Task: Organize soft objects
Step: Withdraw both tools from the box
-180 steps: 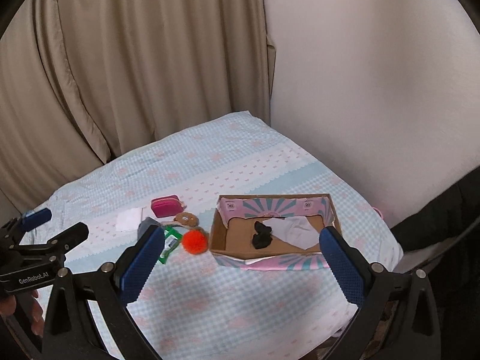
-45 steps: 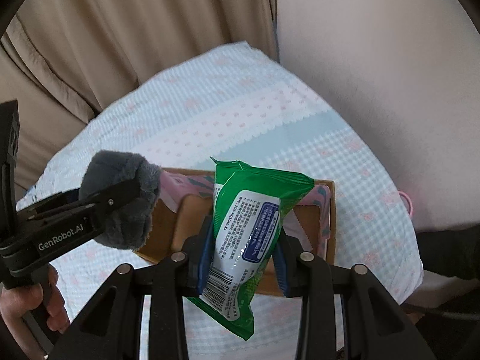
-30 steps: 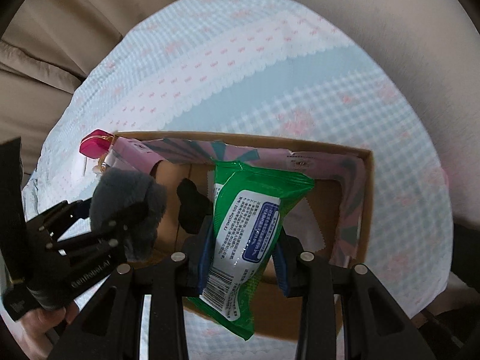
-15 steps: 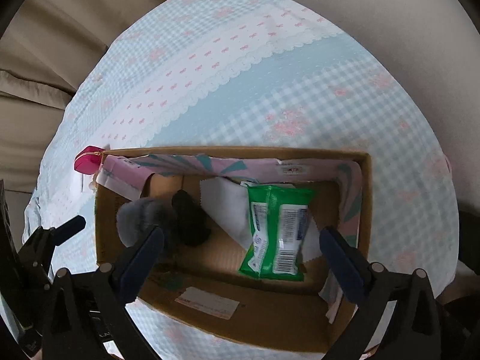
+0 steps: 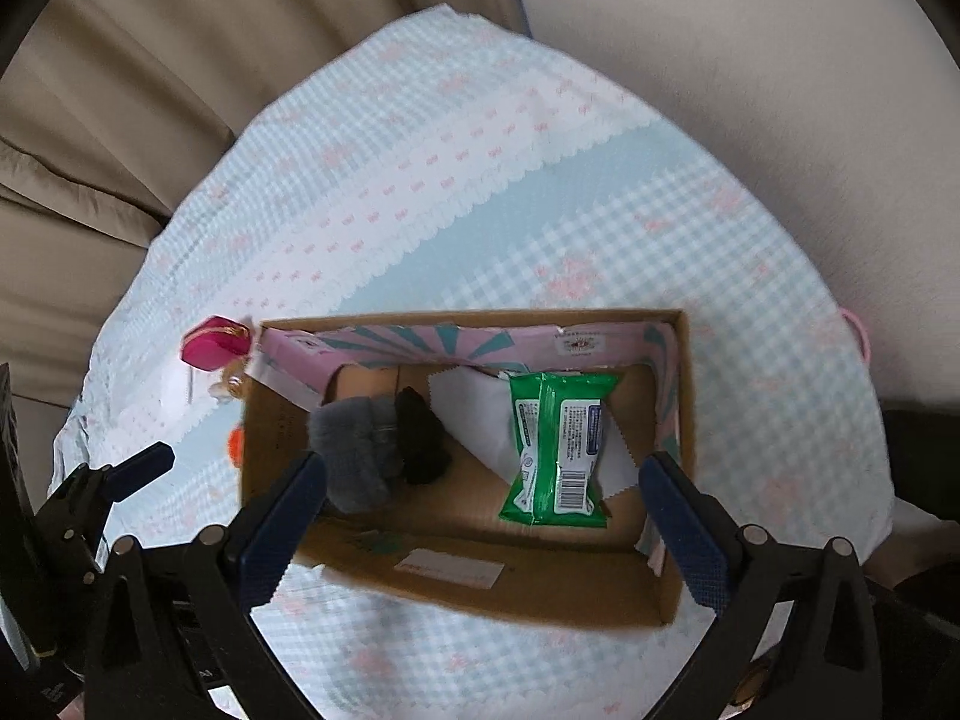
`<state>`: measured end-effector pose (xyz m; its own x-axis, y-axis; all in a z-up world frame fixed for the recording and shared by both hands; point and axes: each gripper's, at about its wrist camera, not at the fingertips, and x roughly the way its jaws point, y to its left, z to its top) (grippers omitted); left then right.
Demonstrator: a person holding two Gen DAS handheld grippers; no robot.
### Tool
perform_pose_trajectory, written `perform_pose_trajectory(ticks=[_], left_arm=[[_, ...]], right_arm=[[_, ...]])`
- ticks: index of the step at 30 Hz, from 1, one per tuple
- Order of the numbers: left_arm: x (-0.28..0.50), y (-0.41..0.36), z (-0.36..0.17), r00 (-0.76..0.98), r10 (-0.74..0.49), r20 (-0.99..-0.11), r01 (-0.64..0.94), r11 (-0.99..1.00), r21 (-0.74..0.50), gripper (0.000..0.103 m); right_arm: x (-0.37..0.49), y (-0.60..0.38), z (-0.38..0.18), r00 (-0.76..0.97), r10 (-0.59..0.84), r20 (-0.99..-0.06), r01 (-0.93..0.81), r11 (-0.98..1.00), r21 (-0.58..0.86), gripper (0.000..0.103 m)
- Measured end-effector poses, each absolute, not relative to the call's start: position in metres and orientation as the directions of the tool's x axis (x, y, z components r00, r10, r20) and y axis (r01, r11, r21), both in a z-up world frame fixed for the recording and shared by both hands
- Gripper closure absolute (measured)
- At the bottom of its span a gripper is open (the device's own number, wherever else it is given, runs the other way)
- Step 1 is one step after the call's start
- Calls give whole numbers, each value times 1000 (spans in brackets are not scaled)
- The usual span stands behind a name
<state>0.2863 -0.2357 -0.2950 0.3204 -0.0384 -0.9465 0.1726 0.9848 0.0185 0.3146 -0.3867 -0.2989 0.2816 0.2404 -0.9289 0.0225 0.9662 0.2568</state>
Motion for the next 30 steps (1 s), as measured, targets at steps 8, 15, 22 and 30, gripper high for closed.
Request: perform_pose_trajectory(ticks=[8,15,22,30], left_arm=[[250,-215,-219,449,-95,-888,206,979,-1,0],[203,-168,-159,572,-115,-812,179,984,-13,0],[150,-119,-129,651,-98,-753,166,986,15,0],[98,-41,-122,692,-91,-716,109,994,-21,0]], right_arm=[[273,-367,-220,413,209,-886,15,972,236,0],[223,-329,-156,560,146,-816,-13,986,167,0],[168,-279,-122,653,101,-751,-33,994,105,0],[114,-232,-106,754,82,-652,-13,994,111,0]])
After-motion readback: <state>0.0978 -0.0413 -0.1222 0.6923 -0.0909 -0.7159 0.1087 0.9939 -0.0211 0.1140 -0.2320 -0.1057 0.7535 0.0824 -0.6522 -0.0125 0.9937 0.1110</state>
